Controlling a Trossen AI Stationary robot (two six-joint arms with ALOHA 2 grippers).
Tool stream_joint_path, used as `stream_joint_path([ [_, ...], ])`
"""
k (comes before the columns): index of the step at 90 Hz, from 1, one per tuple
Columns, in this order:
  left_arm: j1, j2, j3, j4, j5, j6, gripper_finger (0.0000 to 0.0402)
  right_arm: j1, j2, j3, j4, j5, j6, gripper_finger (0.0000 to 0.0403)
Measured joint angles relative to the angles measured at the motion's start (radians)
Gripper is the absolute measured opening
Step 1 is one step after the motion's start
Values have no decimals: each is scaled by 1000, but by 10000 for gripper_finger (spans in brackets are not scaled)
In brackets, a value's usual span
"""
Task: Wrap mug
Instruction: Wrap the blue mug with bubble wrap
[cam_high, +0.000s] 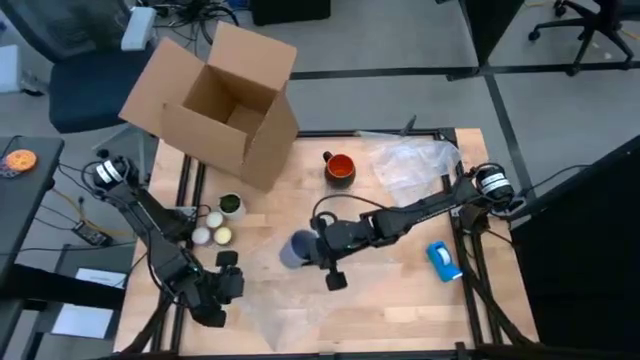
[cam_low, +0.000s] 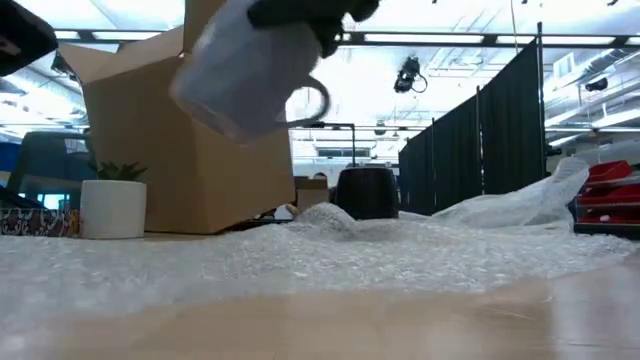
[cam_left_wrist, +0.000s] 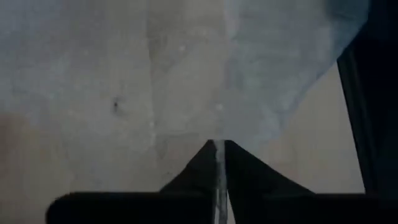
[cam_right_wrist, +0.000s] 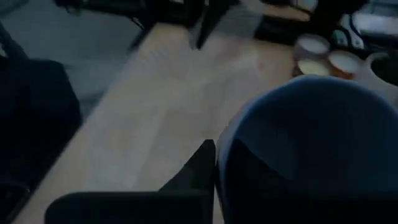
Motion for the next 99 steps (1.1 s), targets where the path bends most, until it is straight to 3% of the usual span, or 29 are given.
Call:
stream_joint_path([
  [12, 0, 0, 0, 3, 9, 24, 2, 33, 80, 0, 119, -15, -1, 0],
  [28, 0, -1, 24, 5, 116, 22, 0, 62, 114, 29, 101, 23, 20, 0],
  [44, 0, -1, 51, 22, 98, 42, 0, 102, 129, 110, 116, 56, 1, 0],
  [68, 8, -1, 51, 41, 89, 68, 0, 135, 225, 243, -21, 55, -15, 0],
  [99, 15, -1, 51, 47, 69, 96, 0, 96, 288, 458, -394, 36, -72, 0],
])
